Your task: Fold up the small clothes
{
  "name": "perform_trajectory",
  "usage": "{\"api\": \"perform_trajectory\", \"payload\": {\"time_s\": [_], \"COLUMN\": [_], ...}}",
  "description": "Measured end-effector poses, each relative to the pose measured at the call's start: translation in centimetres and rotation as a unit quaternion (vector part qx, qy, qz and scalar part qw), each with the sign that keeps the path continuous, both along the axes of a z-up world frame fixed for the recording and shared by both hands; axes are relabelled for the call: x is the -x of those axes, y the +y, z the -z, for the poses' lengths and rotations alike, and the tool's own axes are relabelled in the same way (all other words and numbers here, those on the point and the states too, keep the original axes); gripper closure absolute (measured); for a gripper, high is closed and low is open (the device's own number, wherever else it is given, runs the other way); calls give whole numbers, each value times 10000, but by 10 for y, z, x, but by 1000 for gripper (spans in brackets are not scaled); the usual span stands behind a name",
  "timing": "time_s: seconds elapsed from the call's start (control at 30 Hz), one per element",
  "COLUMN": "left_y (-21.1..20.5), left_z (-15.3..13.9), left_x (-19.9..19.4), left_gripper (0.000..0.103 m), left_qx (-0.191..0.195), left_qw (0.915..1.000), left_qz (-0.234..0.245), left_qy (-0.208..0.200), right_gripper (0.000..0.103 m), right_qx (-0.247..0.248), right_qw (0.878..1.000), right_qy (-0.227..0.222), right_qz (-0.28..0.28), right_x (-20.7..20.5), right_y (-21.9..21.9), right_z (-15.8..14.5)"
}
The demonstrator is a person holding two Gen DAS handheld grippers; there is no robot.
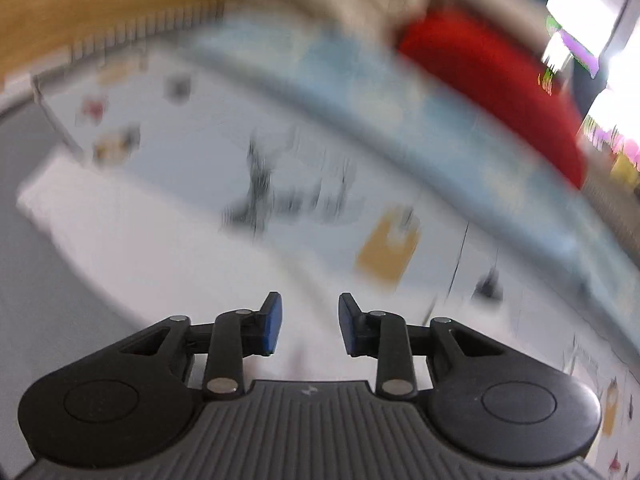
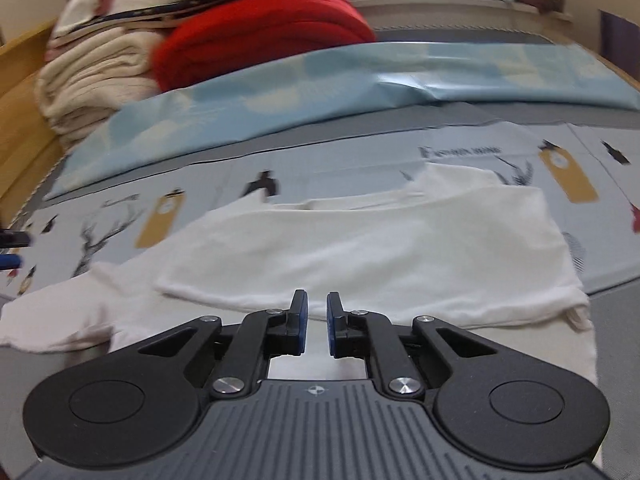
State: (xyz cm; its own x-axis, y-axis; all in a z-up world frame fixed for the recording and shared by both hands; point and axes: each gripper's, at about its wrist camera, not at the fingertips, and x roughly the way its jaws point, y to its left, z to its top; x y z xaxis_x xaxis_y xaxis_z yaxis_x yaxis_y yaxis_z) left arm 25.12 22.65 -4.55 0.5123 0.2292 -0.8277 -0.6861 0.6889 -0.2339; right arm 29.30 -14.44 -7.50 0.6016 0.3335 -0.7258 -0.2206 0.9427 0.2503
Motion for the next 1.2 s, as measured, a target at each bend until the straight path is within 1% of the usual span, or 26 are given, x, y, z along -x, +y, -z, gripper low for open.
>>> {"api": "perform_trajectory", "payload": {"time_s": [0.03,0.07,0.1,0.17,0.2,0.23,0.3,0.33,0.43,0.5,0.53,0.57,0.6,0.63,0.7,0.73,0.8,0.83,0.87,0.9,0.93,0.97,1.03,1.13,1.2], "left_y": [7,12,14,13,13,18,28,34,45,55,60,65,67,71,76,78,81,81,82,82,82,82,81,78,74], "left_z": [6,7,5,-2,-3,-2,1,0,-9,-10,-9,-9,-10,-10,-12,-12,-13,-13,-13,-13,-12,-12,-11,-11,-11], "left_x": [-5,-13,-18,-24,-24,-23,-22,-23,-24,-22,-20,-18,-15,-14,-11,-11,-11,-11,-12,-13,-13,-14,-16,-17,-18], "left_gripper": [69,69,69,69,69,69,69,69,69,69,69,69,69,69,69,69,69,69,69,69,69,69,69,69,69], "left_qx": [556,803,724,132,81,285,811,878,825,994,1085,1134,1151,1166,1200,1207,1219,1227,1242,1258,1278,1294,1314,1338,1340], "left_qw": [9983,9962,9964,9993,9996,9992,9960,9954,9954,9936,9924,9918,9915,9912,9905,9904,9900,9899,9898,9896,9894,9892,9890,9888,9889], "left_qz": [-1,16,79,114,107,82,40,-3,-114,-177,-234,-280,-319,-369,-413,-420,-445,-451,-446,-436,-431,-424,-408,-338,-294], "left_qy": [-178,-341,-427,-330,-257,-256,-378,-392,-477,-503,-523,-521,-509,-503,-526,-532,-547,-544,-544,-545,-545,-545,-548,-562,-564], "right_gripper": [93,93,93,92,92,93,93,93,92,88,79,73,65,58,57,57,59,63,72,99,98,98,98,98,98], "right_qx": [9,39,88,206,254,276,372,415,460,550,601,676,768,886,1156,1370,1730,1848,1878,1858,1875,1793,1464,1047,851], "right_qw": [9999,9998,9994,9982,9973,9964,9944,9936,9923,9896,9872,9844,9813,9776,9707,9652,9571,9545,9539,9555,9579,9620,9745,9885,9934], "right_qy": [-46,-82,-112,-175,-213,-257,-405,-474,-516,-476,-483,-499,-531,-585,-632,-642,-635,-589,-534,-566,-607,-668,-775,-823,-770], "right_qz": [-100,-198,-311,-537,-654,-761,-906,-939,-1027,-1243,-1398,-1544,-1684,-1817,-2011,-2133,-2238,-2266,-2278,-2222,-2089,-1947,-1513,-712,-4], "right_x": [3,5,8,13,15,17,21,26,21,8,1,-4,-9,-15,-24,-29,-35,-38,-40,-42,-44,-44,-46,-48,-52], "right_y": [4,8,13,24,29,34,44,50,72,97,111,124,138,155,181,195,210,214,214,210,203,191,154,71,-6], "right_z": [-1,-1,-1,-1,-1,-2,-5,-7,0,10,16,22,29,37,52,62,76,82,85,84,79,71,47,8,-12]}}
